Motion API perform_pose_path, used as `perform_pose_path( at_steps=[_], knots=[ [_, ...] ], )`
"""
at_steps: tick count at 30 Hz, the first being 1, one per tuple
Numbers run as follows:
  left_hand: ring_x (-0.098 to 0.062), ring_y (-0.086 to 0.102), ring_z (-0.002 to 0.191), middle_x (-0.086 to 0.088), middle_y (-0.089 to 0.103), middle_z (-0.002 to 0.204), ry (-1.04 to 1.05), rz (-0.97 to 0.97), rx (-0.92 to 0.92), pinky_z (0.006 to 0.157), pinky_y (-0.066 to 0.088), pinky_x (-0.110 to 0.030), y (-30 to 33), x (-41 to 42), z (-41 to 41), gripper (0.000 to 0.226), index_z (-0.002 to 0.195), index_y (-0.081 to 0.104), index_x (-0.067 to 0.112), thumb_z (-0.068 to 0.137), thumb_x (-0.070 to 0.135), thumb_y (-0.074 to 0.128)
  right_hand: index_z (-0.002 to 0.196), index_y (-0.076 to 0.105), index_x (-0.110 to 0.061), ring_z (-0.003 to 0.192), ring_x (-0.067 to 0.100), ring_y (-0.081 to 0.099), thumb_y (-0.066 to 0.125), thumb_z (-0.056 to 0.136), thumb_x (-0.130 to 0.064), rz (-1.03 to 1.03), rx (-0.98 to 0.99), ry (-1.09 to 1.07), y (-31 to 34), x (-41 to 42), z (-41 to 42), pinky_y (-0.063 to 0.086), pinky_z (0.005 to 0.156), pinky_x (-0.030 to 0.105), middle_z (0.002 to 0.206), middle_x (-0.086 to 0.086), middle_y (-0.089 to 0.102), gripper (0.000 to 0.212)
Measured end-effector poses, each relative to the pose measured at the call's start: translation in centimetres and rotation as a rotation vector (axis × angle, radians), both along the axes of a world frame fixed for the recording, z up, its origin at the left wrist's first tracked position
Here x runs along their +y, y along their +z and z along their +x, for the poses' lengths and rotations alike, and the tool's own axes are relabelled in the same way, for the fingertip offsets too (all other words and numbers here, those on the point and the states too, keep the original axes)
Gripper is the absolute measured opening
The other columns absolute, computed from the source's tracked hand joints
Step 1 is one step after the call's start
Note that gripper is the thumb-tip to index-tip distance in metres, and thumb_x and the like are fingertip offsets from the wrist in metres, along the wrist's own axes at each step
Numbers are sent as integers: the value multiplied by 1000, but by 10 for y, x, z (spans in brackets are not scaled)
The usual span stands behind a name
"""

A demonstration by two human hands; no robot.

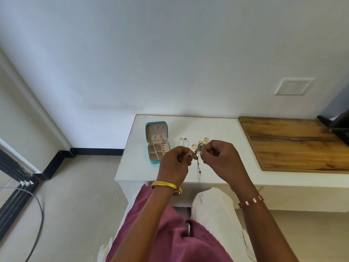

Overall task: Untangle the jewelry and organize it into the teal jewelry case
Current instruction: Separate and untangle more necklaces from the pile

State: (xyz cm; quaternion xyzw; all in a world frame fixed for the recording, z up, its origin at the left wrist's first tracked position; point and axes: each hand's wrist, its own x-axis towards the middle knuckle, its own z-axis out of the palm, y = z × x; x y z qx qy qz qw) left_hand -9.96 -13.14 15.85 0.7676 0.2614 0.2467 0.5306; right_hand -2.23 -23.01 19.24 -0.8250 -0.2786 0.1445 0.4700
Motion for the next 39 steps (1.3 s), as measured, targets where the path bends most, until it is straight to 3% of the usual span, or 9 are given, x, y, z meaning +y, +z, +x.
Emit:
perform_pose_path(
  at_steps=[4,7,14,16,21,24,29,34,39],
  knots=[
    [-8,53,61,1,53,69,-151,-304,40,63,45,-20,2,0,0,26,78,52,14,95,4,35,72,58,-7,56,16,51,47,88,-5,154,457,71,1,-1,-2,49,68,31,60,5,56,19],
    [-11,52,49,-5,52,60,-249,-699,-52,64,43,-32,7,1,0,32,70,49,9,92,3,28,71,54,-6,49,15,47,41,90,-2,282,702,155,0,-1,-3,47,55,27,55,5,51,23],
    [-14,51,51,-6,52,63,-191,-933,-48,59,41,-28,7,0,1,28,71,49,9,90,12,30,73,50,-7,51,12,37,38,91,-6,135,530,193,0,0,-2,37,55,26,57,5,42,22],
    [-11,53,60,-2,53,66,-156,-755,-18,64,41,-28,8,0,1,29,74,52,12,95,13,32,70,48,-9,54,12,36,42,91,-12,31,341,169,1,-1,-2,36,59,28,56,1,41,22],
    [-23,45,83,-12,50,91,-188,470,198,75,38,-35,-13,8,-4,38,91,54,7,89,30,24,72,44,-12,60,17,41,49,87,-18,-227,-272,164,-1,-1,-2,32,60,29,64,-3,45,16],
    [-25,45,84,-11,51,92,-245,564,199,76,40,-38,-14,11,-6,37,91,55,6,85,29,26,79,44,-14,66,20,44,46,89,-20,-313,-530,184,-4,-1,-5,32,66,29,71,-2,47,12],
    [-10,49,72,3,55,79,-259,213,20,71,42,-22,-5,17,-10,13,85,56,15,93,18,47,73,54,-16,56,12,40,55,86,-8,17,-84,177,4,-6,3,36,57,27,63,1,49,15],
    [5,52,57,11,57,63,-192,-64,-68,59,42,-7,6,10,-9,21,75,58,21,91,10,50,64,59,-13,51,9,44,55,83,-1,143,225,207,12,-7,-1,41,55,21,52,-1,50,23],
    [-5,54,55,4,56,58,-56,-445,-121,66,48,-25,12,3,-6,30,67,59,17,92,8,45,65,60,-8,46,7,43,54,83,-3,71,258,180,11,-2,-6,40,53,20,48,-1,48,20]
  ],
)
